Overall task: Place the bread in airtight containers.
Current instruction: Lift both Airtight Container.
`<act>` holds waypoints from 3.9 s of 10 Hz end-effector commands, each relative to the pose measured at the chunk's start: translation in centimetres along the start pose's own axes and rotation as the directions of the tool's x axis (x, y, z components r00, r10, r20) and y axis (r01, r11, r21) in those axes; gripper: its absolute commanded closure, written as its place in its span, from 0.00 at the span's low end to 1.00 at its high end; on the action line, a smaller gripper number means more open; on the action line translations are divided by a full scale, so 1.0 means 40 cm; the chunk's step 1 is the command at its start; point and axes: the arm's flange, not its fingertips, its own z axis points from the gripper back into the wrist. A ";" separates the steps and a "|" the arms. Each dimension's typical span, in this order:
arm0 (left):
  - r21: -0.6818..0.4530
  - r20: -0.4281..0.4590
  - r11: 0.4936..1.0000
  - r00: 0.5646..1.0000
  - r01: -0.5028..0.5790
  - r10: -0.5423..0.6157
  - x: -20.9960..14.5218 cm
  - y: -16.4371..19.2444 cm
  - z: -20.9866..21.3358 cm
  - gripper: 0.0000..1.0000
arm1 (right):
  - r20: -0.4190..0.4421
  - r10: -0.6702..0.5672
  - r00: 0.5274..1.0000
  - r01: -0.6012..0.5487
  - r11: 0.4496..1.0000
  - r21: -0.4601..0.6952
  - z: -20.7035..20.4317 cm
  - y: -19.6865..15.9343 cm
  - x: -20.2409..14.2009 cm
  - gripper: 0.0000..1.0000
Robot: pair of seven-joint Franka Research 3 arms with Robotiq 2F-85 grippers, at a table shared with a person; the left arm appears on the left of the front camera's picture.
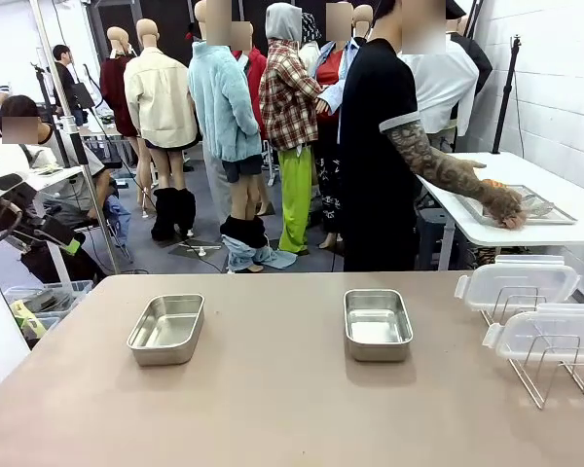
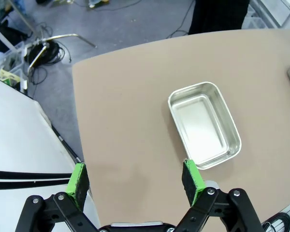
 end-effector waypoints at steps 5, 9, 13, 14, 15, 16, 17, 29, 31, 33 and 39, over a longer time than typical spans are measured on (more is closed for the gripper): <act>0.038 0.003 0.999 1.000 -0.016 0.016 0.011 0.036 -0.002 0.00 | -0.007 0.019 1.000 -0.019 1.000 0.006 0.006 0.007 -0.001 0.00; 0.038 0.003 0.999 1.000 -0.016 0.016 0.011 0.036 -0.002 0.00 | -0.007 0.019 1.000 -0.019 1.000 0.006 0.006 0.007 -0.001 0.00; 0.038 0.003 0.999 1.000 -0.016 0.016 0.011 0.036 -0.002 0.00 | -0.007 0.019 1.000 -0.019 1.000 0.006 0.006 0.007 -0.001 0.00; 0.038 0.003 0.999 1.000 -0.016 0.016 0.011 0.036 -0.002 0.00 | -0.007 0.019 1.000 -0.019 1.000 0.006 0.006 0.007 -0.001 0.00; 0.038 0.003 0.999 1.000 -0.016 0.016 0.011 0.036 -0.002 0.00 | -0.007 0.019 1.000 -0.019 1.000 0.006 0.006 0.007 -0.001 0.00; 0.038 0.003 0.999 1.000 -0.016 0.016 0.011 0.036 -0.002 0.00 | -0.007 0.019 1.000 -0.019 1.000 0.006 0.006 0.007 -0.001 0.00; 0.038 0.003 0.999 1.000 -0.016 0.016 0.011 0.036 -0.002 0.00 | -0.007 0.019 1.000 -0.019 1.000 0.006 0.006 0.007 -0.001 0.00; 0.038 0.003 0.999 1.000 -0.016 0.016 0.011 0.036 -0.002 0.00 | -0.007 0.019 1.000 -0.019 1.000 0.006 0.006 0.007 -0.001 0.00; 0.038 0.003 0.999 1.000 -0.016 0.016 0.011 0.036 -0.002 0.00 | -0.007 0.019 1.000 -0.019 1.000 0.006 0.006 0.007 -0.001 0.00; 0.038 0.003 0.999 1.000 -0.016 0.016 0.011 0.036 -0.002 0.00 | -0.007 0.019 1.000 -0.019 1.000 0.006 0.006 0.007 -0.001 0.00; 0.038 0.003 0.999 1.000 -0.016 0.016 0.011 0.036 -0.002 0.00 | -0.007 0.019 1.000 -0.019 1.000 0.006 0.006 0.007 -0.001 0.00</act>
